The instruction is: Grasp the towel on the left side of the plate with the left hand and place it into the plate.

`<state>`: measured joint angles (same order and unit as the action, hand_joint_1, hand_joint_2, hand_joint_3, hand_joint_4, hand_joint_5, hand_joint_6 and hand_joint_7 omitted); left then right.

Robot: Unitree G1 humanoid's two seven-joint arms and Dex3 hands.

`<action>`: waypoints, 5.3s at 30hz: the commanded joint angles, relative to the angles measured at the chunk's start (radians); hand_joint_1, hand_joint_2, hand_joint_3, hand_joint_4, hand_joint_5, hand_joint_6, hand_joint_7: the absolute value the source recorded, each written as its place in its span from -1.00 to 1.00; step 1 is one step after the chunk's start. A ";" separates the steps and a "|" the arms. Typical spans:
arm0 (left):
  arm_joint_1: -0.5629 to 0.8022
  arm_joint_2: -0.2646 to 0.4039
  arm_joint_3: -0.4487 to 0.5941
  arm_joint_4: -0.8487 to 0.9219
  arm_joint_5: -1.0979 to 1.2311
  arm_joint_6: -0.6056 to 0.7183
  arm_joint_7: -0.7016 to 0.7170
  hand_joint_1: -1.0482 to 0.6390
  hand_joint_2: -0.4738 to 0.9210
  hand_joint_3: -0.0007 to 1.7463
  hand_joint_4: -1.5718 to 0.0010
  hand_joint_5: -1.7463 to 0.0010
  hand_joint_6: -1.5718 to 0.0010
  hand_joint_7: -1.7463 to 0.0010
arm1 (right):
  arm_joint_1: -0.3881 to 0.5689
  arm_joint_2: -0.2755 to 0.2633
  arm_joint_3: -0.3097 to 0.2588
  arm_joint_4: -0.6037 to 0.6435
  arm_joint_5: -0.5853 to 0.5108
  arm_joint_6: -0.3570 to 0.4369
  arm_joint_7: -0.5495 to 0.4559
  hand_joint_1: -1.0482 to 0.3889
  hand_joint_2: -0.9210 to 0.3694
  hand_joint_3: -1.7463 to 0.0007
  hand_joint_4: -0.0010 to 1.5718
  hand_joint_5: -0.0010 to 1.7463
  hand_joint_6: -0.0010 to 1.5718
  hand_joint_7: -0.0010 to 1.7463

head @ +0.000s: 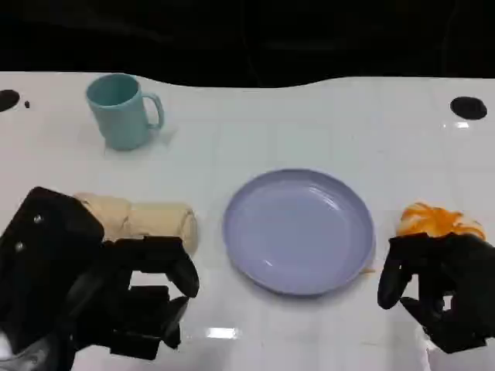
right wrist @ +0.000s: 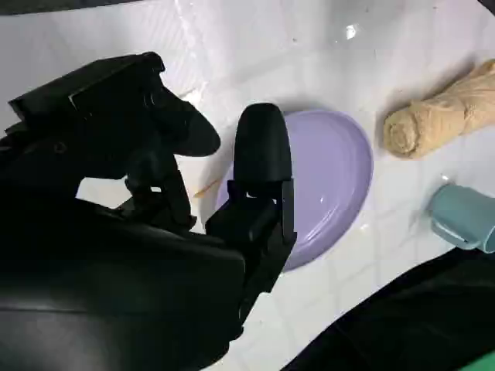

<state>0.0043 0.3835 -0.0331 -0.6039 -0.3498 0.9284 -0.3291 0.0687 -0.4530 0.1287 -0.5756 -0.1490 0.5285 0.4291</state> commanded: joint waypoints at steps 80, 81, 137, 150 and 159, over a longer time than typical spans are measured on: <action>-0.491 0.186 -0.406 0.820 1.108 -0.836 -0.092 -0.41 1.00 -1.00 0.58 0.76 0.61 0.99 | -0.014 0.027 0.019 -0.028 -0.012 0.037 -0.014 0.48 -0.50 -0.18 -0.11 0.98 -0.12 0.60; -0.507 0.174 -0.418 0.858 1.114 -0.844 -0.087 -0.41 1.00 -1.00 0.57 0.77 0.61 0.99 | -0.014 0.028 0.019 -0.029 -0.012 0.037 -0.015 0.48 -0.50 -0.18 -0.11 0.99 -0.12 0.60; -0.597 -0.187 -0.438 0.960 1.094 -0.933 0.458 -0.06 0.44 0.05 -0.17 -1.00 0.22 -1.00 | -0.005 0.024 0.027 -0.055 -0.010 0.055 -0.009 0.47 -0.48 -0.21 -0.09 0.97 -0.12 0.62; -0.688 -0.328 -0.537 1.085 1.153 -0.898 0.415 -0.06 0.52 -0.27 -0.16 -1.00 0.03 -0.32 | -0.005 0.022 0.038 -0.065 -0.020 0.068 -0.014 0.46 -0.49 -0.18 -0.09 0.98 -0.11 0.61; -0.715 -0.340 -0.588 1.061 1.168 -0.799 0.201 -0.26 1.00 -0.78 0.64 0.22 0.37 0.98 | -0.008 0.024 0.042 -0.073 -0.022 0.079 -0.014 0.46 -0.51 -0.17 -0.10 0.99 -0.12 0.62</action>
<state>-0.6823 0.0279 -0.6098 0.4861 0.8119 0.1045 -0.0558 0.0622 -0.4212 0.1746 -0.6363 -0.1695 0.5968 0.4188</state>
